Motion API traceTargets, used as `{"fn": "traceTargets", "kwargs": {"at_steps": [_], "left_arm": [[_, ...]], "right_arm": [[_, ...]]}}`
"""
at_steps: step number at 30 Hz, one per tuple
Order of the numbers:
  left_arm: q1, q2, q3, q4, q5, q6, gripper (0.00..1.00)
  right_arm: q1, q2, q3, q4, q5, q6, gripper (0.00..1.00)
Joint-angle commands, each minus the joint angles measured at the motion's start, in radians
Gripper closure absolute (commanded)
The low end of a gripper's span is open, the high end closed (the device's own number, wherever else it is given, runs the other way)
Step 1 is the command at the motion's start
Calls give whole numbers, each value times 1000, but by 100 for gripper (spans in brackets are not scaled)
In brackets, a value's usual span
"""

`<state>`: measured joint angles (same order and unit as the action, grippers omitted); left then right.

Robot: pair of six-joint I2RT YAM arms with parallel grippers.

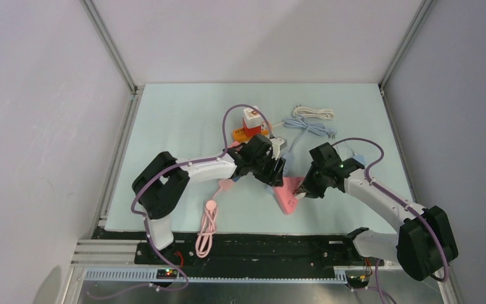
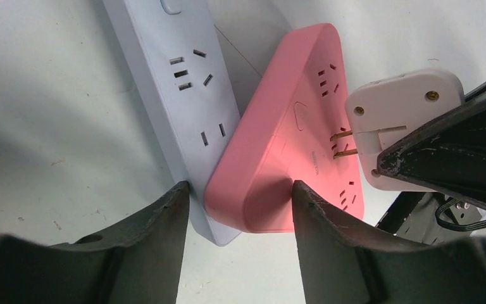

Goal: Insert the plug
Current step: Insert the plug into the socket.

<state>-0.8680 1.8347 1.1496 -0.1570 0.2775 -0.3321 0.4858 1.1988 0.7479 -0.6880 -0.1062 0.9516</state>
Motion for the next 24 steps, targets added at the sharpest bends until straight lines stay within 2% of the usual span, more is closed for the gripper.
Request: {"fn": "traceTargets", "kwargs": {"at_steps": [1,12,24], "left_arm": [[-12,72,-12,-24,1,46,57],[-14,97,-21,-24,22,46,98],[-16,109,-20,-30,7,36,100]], "right_arm": [[38,15,25,87,59,82,100],[83,-19,-54,186,106,211,100],[91,-39,-44,60,179,237,100]]}}
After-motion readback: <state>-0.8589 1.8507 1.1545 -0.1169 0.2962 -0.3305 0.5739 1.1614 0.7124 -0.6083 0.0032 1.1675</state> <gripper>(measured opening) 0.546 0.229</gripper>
